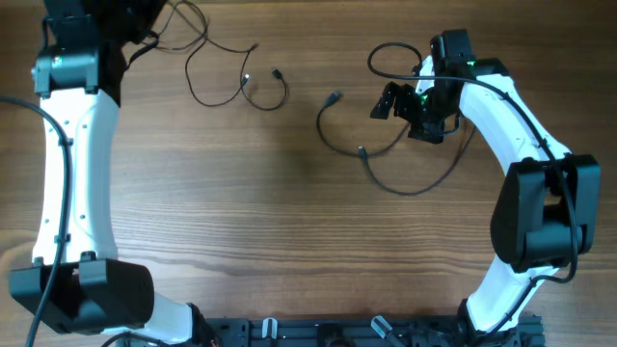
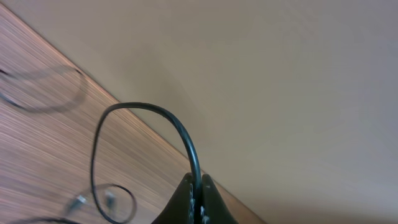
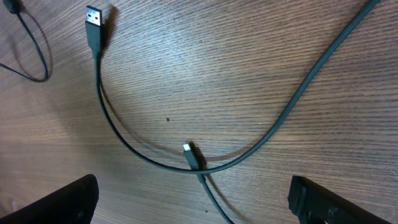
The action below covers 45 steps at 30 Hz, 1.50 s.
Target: Untangle cables
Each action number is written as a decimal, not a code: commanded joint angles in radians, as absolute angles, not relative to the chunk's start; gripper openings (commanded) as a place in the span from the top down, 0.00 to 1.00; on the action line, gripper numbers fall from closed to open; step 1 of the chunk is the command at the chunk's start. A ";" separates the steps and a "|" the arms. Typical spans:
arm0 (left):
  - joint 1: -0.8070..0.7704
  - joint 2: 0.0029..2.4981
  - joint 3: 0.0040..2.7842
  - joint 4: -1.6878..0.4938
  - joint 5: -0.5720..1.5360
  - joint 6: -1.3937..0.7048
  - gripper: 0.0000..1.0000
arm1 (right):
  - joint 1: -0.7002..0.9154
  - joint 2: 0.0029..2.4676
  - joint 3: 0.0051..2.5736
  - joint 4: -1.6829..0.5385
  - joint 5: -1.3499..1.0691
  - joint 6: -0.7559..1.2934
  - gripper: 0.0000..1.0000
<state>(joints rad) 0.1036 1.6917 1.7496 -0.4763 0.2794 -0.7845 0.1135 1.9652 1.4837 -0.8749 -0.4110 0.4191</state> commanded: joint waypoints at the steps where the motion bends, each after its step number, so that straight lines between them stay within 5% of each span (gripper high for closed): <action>1: 0.187 1.706 1.754 -0.497 0.192 -0.575 0.96 | 0.115 1.973 1.490 -0.871 -0.427 0.418 0.00; 17: 0.501 1.944 1.754 -0.442 0.059 -0.383 0.94 | 0.115 1.973 1.490 -0.875 -0.427 0.419 0.00; 22: 0.512 2.037 1.754 -0.460 0.081 -0.369 0.74 | 0.115 1.973 1.490 -0.873 -0.427 0.419 0.00; 25: 0.499 2.126 1.754 -0.440 0.213 -0.318 0.40 | 0.115 1.973 1.490 -0.876 -0.427 0.419 0.00; 31: 0.467 2.259 1.754 -0.393 0.212 -0.321 0.30 | 0.115 1.973 1.490 -0.876 -0.427 0.419 0.00; 34: 0.453 2.290 1.754 -0.329 0.212 -0.321 0.37 | 0.115 1.973 1.490 -0.884 -0.427 0.418 0.00; 36: 0.451 2.289 1.754 -0.276 0.212 -0.322 0.74 | 0.115 1.973 1.490 -0.888 -0.427 0.418 0.00; 38: 0.451 2.285 1.754 -0.265 0.213 -0.327 0.96 | 0.115 1.973 1.490 -0.894 -0.427 0.419 0.00; 45: 0.450 2.117 1.754 -0.176 0.531 -0.462 0.96 | 0.115 1.973 1.490 -0.895 -0.427 0.418 0.00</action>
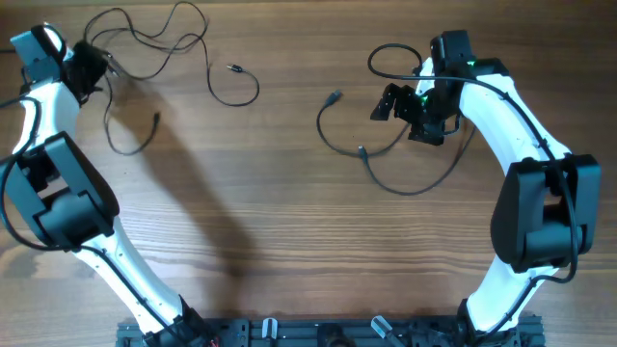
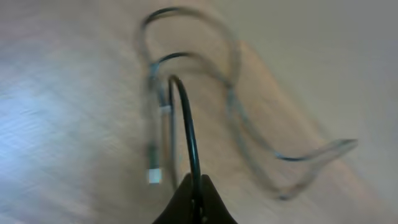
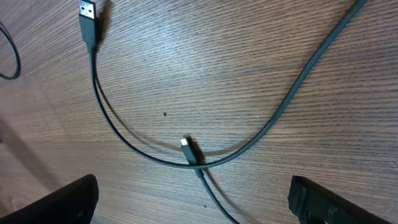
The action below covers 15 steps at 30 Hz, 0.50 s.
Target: Untangle cables
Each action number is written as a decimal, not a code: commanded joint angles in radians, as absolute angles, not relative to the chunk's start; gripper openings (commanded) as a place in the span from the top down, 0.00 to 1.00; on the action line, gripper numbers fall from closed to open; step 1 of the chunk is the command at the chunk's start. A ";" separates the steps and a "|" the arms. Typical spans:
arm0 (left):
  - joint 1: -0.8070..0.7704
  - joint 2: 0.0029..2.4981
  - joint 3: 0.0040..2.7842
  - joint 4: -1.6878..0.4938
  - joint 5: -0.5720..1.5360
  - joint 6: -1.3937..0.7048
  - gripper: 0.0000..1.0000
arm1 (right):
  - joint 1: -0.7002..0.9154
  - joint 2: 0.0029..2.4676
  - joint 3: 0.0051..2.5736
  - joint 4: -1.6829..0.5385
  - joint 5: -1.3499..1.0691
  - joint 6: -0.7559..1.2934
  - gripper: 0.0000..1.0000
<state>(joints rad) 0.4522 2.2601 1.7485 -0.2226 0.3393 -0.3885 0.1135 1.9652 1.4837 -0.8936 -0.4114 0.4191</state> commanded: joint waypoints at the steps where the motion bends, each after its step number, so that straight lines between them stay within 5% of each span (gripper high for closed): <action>1: 0.448 2.079 1.754 -0.151 0.573 -0.484 0.96 | 0.115 1.973 1.490 -0.896 -0.427 0.418 0.00; 6: 0.434 1.937 1.754 -0.155 0.610 -0.492 0.96 | 0.115 1.973 1.490 -0.905 -0.427 0.418 0.00; 15: 0.568 1.885 1.754 -0.336 0.539 -0.855 0.96 | 0.115 1.973 1.490 -0.909 -0.427 0.410 0.00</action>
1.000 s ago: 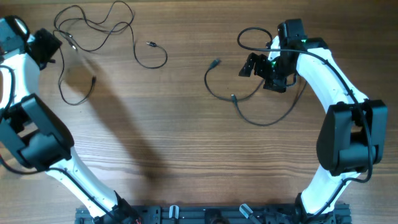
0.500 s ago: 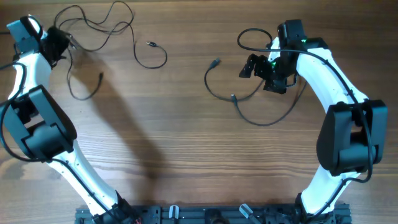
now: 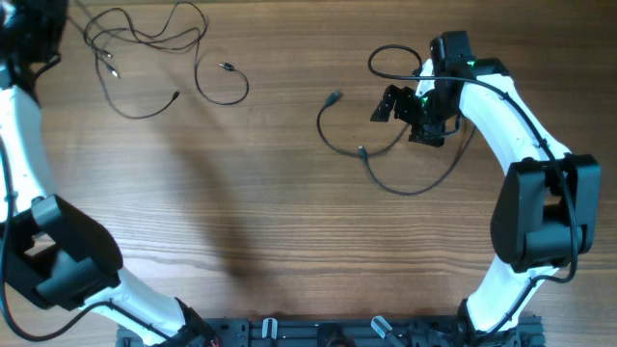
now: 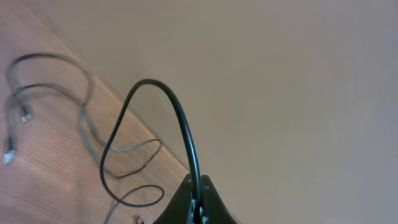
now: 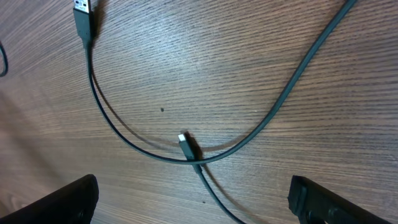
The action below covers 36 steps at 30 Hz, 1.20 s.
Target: Untangle cables
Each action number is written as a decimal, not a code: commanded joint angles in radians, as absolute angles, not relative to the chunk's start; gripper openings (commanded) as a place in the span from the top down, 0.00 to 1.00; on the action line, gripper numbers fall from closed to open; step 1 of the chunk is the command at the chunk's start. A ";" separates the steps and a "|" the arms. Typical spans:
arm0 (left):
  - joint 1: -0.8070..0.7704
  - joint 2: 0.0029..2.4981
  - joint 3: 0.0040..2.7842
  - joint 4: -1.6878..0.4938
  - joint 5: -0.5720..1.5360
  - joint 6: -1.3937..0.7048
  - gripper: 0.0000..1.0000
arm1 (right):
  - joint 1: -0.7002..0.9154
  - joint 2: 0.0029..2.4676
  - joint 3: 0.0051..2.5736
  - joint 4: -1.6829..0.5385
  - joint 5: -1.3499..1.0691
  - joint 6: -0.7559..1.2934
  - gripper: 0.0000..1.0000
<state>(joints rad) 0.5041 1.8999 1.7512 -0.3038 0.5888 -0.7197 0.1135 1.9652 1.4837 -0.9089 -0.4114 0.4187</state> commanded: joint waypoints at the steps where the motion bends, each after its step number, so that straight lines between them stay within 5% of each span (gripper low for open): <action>1: 0.591 1.885 1.754 -0.346 0.523 -0.865 0.96 | 0.115 1.973 1.490 -0.909 -0.427 0.411 0.00; 18: 0.705 1.887 1.754 -0.509 -0.089 -0.954 0.96 | 0.115 1.973 1.490 -0.892 -0.427 0.411 0.00; 28: 0.637 1.988 1.754 -0.526 -0.028 -0.966 0.96 | 0.115 1.973 1.490 -0.884 -0.427 0.419 0.00; 36: 0.614 2.008 1.754 -0.671 0.149 -1.222 0.96 | 0.115 1.973 1.490 -0.891 -0.427 0.421 0.00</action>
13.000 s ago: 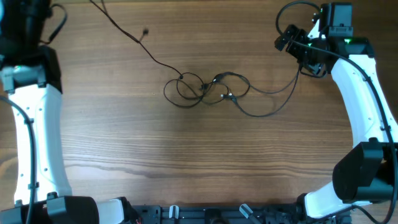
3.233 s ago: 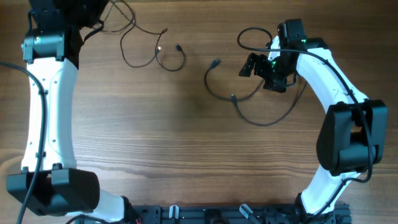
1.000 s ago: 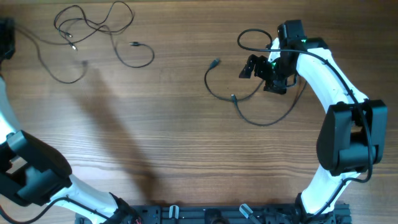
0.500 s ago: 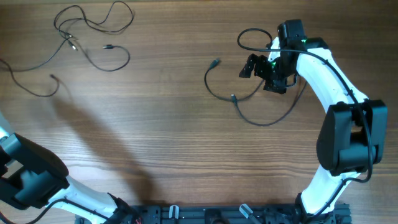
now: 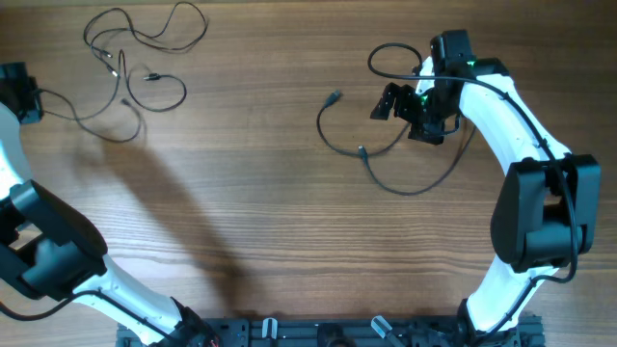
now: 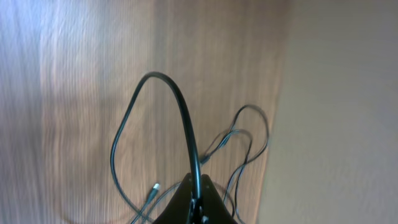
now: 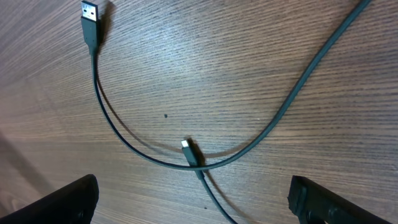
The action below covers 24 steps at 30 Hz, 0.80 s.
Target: Untangle cables
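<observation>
A thin black cable (image 5: 145, 43) lies in loose loops at the table's back left. My left gripper (image 5: 21, 100) is at the far left edge, shut on a strand of it; in the left wrist view the strand (image 6: 180, 112) arches up out of the closed gripper (image 6: 198, 182). A thicker dark cable (image 5: 405, 183) lies at the back right, with its USB plug (image 7: 91, 17) and small plug (image 7: 191, 152) on the wood. My right gripper (image 7: 193, 202) hovers open above it, holding nothing.
The wooden table (image 5: 289, 241) ends at its back edge (image 6: 280, 93) just beyond the thin cable's loops. The right arm's own wiring (image 5: 390, 58) loops near the right wrist. The two cables lie well apart.
My left gripper has moved from the back left corner to a spot nearer the front along the left edge. The thin cable's loose ends have shifted further left. The right arm is unchanged.
My left gripper held the thin cable at the back left, its ends reaching near the thick cable's USB plug. At each later moment the gripper was further left and the cable's ends had followed. Now the thin cable lies bunched at the back left.
</observation>
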Each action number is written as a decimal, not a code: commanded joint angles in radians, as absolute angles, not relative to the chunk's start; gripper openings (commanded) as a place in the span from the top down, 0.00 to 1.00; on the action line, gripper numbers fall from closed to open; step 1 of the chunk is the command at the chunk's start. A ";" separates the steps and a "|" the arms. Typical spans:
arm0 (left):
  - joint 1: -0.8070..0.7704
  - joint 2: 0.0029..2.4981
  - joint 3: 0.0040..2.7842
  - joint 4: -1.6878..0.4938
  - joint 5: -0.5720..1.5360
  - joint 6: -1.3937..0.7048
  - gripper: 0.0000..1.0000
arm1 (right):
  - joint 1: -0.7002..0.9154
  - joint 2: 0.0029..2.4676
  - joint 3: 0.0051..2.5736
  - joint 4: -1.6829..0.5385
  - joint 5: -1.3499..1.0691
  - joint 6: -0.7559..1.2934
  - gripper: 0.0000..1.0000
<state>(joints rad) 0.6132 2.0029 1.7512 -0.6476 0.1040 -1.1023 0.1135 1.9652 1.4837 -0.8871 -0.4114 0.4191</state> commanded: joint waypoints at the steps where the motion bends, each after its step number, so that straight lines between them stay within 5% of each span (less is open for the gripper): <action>1: 0.614 2.012 1.754 -0.669 0.147 -1.222 0.93 | 0.115 1.973 1.490 -0.892 -0.427 0.420 0.00; 3: 0.613 2.026 1.754 -0.630 0.140 -1.211 0.81 | 0.115 1.973 1.490 -0.892 -0.427 0.419 0.00; 7: 0.613 2.061 1.754 -0.541 0.039 -0.955 0.17 | 0.115 1.973 1.490 -0.895 -0.427 0.418 0.00; 8: 0.613 2.069 1.754 -0.538 0.032 -0.898 0.08 | 0.115 1.973 1.490 -0.895 -0.427 0.418 0.00; 15: 0.578 2.080 1.754 -0.514 0.363 -0.597 0.07 | 0.115 1.973 1.490 -0.891 -0.427 0.419 0.00; 24: 0.378 2.156 1.754 -0.502 0.181 -0.176 0.05 | 0.115 1.973 1.490 -0.900 -0.427 0.419 0.00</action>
